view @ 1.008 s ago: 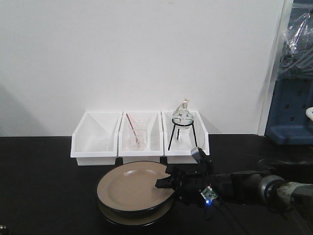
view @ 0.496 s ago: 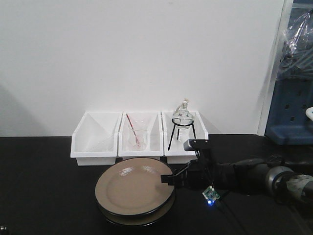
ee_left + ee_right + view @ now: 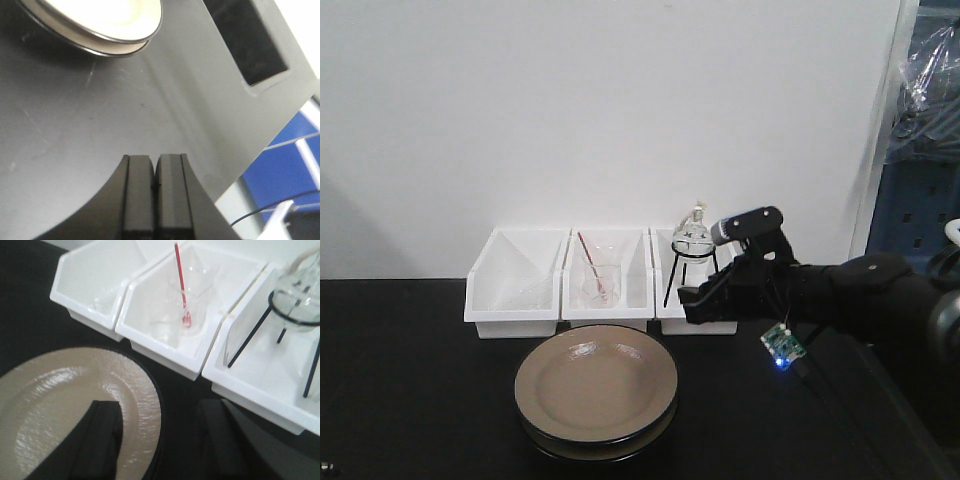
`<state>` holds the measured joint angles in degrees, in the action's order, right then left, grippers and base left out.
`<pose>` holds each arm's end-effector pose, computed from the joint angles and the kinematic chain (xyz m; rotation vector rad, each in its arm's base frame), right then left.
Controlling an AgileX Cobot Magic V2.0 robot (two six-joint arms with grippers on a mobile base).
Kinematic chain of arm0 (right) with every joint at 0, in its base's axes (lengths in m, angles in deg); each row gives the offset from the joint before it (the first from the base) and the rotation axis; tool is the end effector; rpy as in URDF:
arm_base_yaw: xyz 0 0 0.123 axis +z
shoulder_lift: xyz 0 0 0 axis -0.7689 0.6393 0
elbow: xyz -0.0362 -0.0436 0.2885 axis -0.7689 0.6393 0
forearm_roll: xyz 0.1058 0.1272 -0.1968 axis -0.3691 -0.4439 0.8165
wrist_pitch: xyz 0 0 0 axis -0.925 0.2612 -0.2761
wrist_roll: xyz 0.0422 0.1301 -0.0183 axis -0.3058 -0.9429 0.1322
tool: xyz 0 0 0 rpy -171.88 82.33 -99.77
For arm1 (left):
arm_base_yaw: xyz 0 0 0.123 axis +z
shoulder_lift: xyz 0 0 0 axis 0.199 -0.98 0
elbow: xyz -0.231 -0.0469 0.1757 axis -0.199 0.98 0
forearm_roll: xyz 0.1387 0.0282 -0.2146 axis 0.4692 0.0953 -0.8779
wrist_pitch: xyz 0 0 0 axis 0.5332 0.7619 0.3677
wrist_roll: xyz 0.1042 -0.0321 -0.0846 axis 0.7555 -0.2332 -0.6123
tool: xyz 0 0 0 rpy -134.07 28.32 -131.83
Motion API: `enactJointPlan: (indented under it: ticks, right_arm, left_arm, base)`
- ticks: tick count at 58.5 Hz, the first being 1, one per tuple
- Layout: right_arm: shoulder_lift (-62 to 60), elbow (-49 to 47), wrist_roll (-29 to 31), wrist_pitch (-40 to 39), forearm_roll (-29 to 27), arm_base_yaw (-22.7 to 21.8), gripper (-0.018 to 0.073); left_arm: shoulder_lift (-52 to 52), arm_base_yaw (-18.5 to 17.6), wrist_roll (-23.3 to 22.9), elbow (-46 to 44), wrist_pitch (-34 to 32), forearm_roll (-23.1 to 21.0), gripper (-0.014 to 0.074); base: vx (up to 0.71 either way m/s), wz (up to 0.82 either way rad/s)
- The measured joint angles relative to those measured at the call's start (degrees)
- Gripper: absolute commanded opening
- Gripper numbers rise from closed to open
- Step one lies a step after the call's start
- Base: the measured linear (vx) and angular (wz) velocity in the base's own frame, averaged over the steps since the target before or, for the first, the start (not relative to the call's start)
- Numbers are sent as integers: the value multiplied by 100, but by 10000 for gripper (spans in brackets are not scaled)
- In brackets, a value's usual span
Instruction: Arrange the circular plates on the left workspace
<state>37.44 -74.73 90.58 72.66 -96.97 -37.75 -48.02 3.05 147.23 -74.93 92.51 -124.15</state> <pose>0.4747 0.1554 0.2735 -0.5939 1.9285 0.4088 0.2510 -0.0570 0.2250 0.1908 2.2645 -1.1355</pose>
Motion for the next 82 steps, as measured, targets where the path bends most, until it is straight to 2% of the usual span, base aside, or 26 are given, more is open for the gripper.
enactJointPlan:
  ticks: [7,13,15,16,21,27,32,36,40,45,50,59,66,73,82]
  right_arm:
    - [-670,0,-1222,209,1086,0,-13]
    - [-1357,0,-2580,830,2409,0,-8]
    - [-1562,0,-3020,1096,2885,0,-4]
    - [-1982,0,-3957,1656,3880,0,-4]
    - [-2492,177,-4816,2191,4823,0,-4]
    - [-3250,771,-5322,2400,5410,0,-4]
    - [-4004,1487,-5468,2264,5544,0,-4]
    - [-4630,2171,-5512,1957,5551,0,-4]
    - [-5263,2814,-5551,1583,5532,0,-4]
    - [-6144,3640,-5580,1103,5412,0,-4]
    - [-6828,4394,-5586,678,5233,0,-4]
    - [-7995,5367,-5593,234,4845,0,-4]
    - [-8614,5745,-5593,178,4755,0,-4]
    - [-9017,5944,-5593,170,4747,0,-4]
    - [-9214,5976,-5578,62,4747,0,-4]
  left_arm:
    - [0,0,-587,0,-137,190,-1]
    - [0,0,-1173,0,-510,684,-1]
    - [0,0,-1484,0,-721,940,-1]
    - [0,0,-2065,0,-1127,1633,-1]
    - [0,0,-2822,0,-1514,2488,-1]
    - [44,0,-3638,0,-1883,3536,-1]
    - [239,0,-4175,0,-2140,4314,-1]
    - [529,0,-4417,0,-2309,4717,-1]
    - [934,0,-4484,0,-2385,4909,0]
    - [1482,-18,-4496,0,-2463,4979,0]
    - [2134,-181,-4476,0,-2514,4948,0]
    - [3255,-672,-4055,0,-2351,4534,0]
    - [4110,-926,-3539,33,-2183,3938,0]
    - [5063,-978,-3080,45,-2151,3366,0]
    - [6028,-991,-2888,45,-1961,3197,0]
  base:
    - [0,0]
    - [0,0]
    - [0,0]
    - [0,0]
    - [0,0]
    - [0,0]
    - [0,0]
    - [0,0]
    - [0,0]
    - [0,0]
    - [0,0]
    - [0,0]
    - [0,0]
    - [0,0]
    - [0,0]
